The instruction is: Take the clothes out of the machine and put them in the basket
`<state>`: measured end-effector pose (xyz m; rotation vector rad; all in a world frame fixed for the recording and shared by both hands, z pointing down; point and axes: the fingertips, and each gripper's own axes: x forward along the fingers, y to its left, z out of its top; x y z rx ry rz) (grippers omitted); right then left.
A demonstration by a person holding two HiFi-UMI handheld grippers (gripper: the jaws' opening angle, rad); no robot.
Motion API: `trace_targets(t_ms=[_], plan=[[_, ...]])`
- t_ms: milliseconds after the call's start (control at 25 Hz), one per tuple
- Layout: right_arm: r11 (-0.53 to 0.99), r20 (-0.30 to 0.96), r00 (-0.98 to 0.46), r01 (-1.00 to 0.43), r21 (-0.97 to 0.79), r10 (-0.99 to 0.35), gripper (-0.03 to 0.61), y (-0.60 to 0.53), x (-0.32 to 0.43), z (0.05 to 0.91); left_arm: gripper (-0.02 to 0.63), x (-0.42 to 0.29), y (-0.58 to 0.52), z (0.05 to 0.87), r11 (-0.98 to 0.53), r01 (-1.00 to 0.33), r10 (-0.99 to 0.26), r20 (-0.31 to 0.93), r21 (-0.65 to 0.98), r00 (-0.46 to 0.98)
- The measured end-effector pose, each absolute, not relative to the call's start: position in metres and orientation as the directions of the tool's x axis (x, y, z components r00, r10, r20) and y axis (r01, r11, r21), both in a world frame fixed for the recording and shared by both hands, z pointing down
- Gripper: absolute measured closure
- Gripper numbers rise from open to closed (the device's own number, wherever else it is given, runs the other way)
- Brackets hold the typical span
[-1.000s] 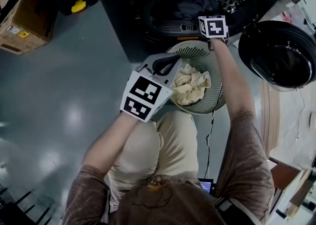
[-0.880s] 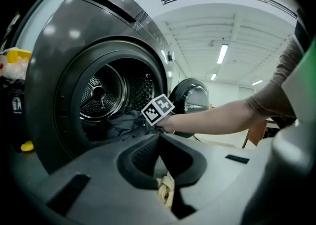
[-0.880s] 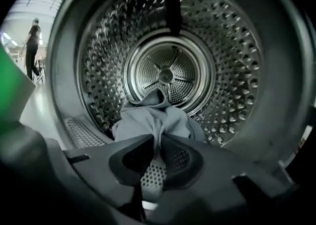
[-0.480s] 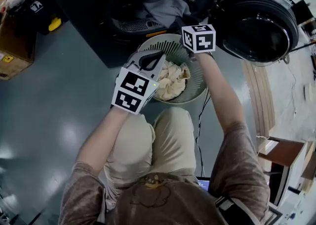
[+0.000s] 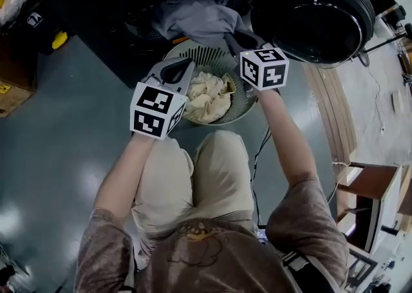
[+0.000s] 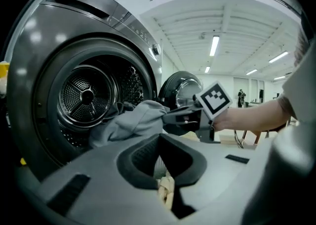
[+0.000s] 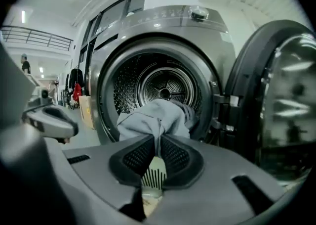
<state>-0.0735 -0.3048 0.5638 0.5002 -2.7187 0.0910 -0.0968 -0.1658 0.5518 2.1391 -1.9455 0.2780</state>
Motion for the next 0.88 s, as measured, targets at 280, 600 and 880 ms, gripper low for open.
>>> trace_targets(t_ms=[280,600,880], plan=[[0.934,0.383,-0.867,-0.355,-0.025,-0.319,0.538,-0.274,-0.024,0.572,0.606,-0.095,-0.17,0.552,-0.094,-0.995,-0.949,0.3,0.019,0.096],[0.936,0.411,-0.863,-0.347,-0.059,-0.294,0.537,-0.251,0.006,0.581,0.606,-0.092,-0.175,0.551,-0.097,-0.995,-0.953,0.289,0.011,0.096],[0.937,0.407,-0.87,-0.339,-0.085,-0.278,0.459,-0.246,-0.002,0.597,0.606,-0.091,-0.177,0.551,-0.089,-0.996,-0.954,0.285,0.02,0.091]])
